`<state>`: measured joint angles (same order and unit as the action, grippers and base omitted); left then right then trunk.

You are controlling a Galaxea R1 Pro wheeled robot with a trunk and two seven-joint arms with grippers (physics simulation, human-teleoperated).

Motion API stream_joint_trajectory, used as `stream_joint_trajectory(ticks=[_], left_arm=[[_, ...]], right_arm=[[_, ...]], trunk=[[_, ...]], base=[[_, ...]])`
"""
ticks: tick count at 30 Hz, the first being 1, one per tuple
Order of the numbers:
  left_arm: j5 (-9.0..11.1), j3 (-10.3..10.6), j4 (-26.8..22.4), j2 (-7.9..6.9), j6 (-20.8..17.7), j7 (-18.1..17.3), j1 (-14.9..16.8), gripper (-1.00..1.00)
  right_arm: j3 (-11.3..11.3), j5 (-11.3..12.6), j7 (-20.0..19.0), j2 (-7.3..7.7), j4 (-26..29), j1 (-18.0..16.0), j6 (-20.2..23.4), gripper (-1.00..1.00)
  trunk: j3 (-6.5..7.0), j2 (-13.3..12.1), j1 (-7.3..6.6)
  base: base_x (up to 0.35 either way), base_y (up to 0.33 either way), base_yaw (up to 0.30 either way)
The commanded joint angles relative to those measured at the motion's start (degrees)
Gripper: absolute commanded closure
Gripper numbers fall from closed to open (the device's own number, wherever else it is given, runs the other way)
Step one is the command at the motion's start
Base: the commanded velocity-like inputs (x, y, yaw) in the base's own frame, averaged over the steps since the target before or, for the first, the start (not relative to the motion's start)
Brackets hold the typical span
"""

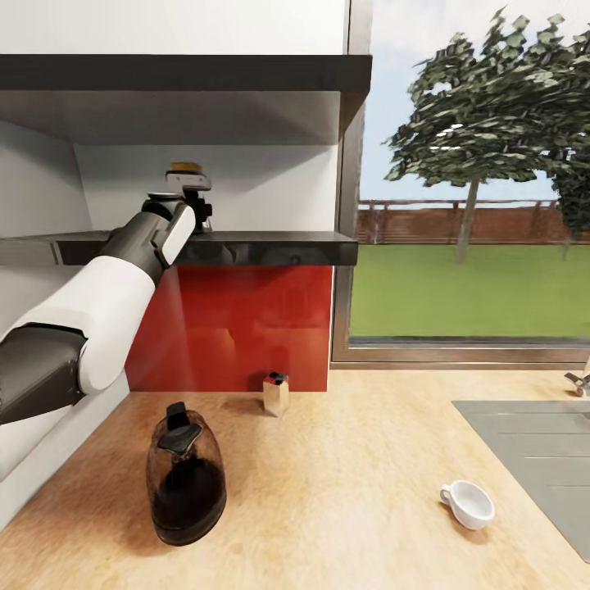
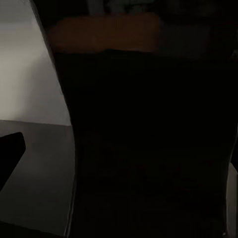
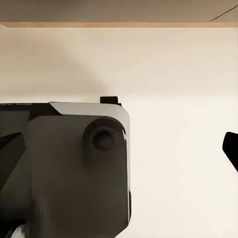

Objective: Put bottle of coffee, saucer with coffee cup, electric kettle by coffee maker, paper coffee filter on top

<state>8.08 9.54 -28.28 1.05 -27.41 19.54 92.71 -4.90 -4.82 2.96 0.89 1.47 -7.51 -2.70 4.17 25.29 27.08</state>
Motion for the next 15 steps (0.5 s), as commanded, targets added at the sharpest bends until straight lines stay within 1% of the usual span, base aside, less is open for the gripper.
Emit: stream_joint_trajectory(ticks=[1,6,12,13,15], left_arm=[[0.6,0.4,0.0,0.08,-0.2,0.5,0.0,-1.0],[0.8,0.2,0.5,0.34,-0.3,0.3,0.0,-1.0],[0.7,0.1,0.7,0.48,-0.3,-1.2,0.1,-1.0],[0.7,0.1,0.7,0.52,-0.4,-1.4,0.1,1.0],[0.7,0.1,0.7,0.62,-0.3,-1.5,0.1,1.0]], right_arm=[[-0.5,-0.5,0.1,-0.01,-0.1,0.0,-0.2,-1.0],[-0.5,-0.5,0.1,-0.01,-0.1,0.0,-0.2,-1.0],[-0.5,-0.5,0.2,-0.01,-0.1,0.0,-0.2,-1.0],[-0.5,-0.5,0.2,-0.01,-0.1,0.0,-0.2,-1.0],[-0.5,-0.5,0.2,-0.01,-0.1,0.1,-0.2,-1.0]], trunk=[[-0.02,0.0,0.02],[-0.02,0.0,0.02],[-0.02,0.0,0.02],[-0.02,0.0,0.02],[-0.02,0.0,0.02]], base=[[0.0,0.0,0.0],[0.0,0.0,0.0],[0.0,0.0,0.0],[0.0,0.0,0.0],[0.0,0.0,0.0]])
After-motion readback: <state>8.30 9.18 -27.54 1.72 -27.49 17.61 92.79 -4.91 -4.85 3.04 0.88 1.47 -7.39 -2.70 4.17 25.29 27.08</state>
